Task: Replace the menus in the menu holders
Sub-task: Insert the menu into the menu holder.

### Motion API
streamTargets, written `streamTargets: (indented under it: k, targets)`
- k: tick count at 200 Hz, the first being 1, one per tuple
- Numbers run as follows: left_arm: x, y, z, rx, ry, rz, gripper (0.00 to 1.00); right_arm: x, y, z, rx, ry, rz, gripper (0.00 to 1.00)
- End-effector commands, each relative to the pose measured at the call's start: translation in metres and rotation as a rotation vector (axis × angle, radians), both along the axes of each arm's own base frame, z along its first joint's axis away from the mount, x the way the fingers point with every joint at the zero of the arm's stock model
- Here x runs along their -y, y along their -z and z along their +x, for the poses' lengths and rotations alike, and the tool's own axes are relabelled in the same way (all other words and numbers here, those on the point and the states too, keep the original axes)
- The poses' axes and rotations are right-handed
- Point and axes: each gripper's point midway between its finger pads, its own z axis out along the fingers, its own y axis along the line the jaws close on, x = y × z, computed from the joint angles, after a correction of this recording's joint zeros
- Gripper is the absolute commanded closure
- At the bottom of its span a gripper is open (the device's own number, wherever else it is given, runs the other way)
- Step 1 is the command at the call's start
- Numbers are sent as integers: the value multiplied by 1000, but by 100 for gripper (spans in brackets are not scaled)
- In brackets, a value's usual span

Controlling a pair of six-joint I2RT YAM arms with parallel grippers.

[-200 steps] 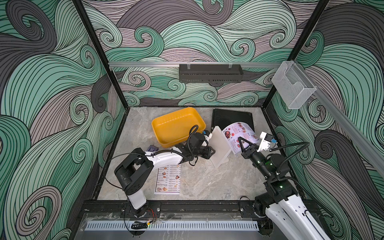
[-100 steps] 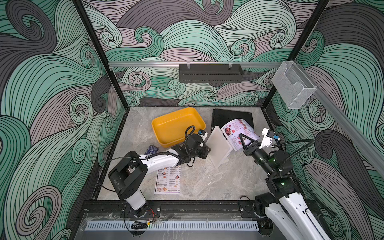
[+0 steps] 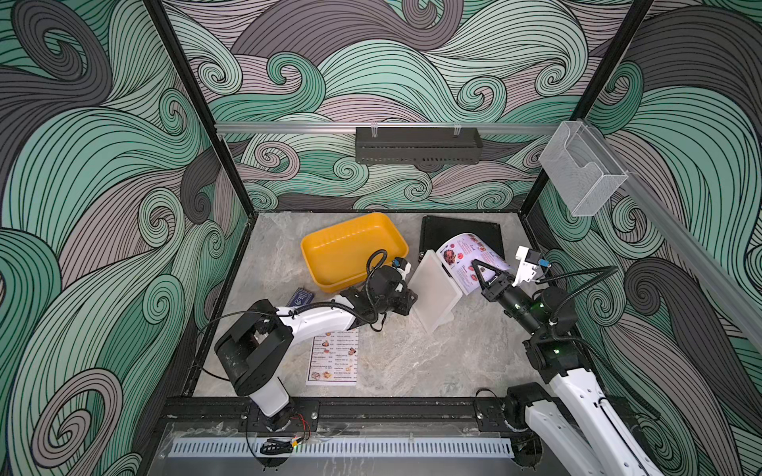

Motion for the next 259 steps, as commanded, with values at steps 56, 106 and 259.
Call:
streamTargets:
  k: [56, 106, 259]
  targets:
    - [-2, -13, 3, 23, -13, -20, 68, 1, -2, 3, 18, -7, 36, 100]
    - [-1, -12, 3, 23, -12, -20, 68, 2, 7, 6, -3, -3, 44, 100]
    - [-1, -11, 4, 19, -16, -19, 68, 5, -8, 1, 30, -22, 112, 100]
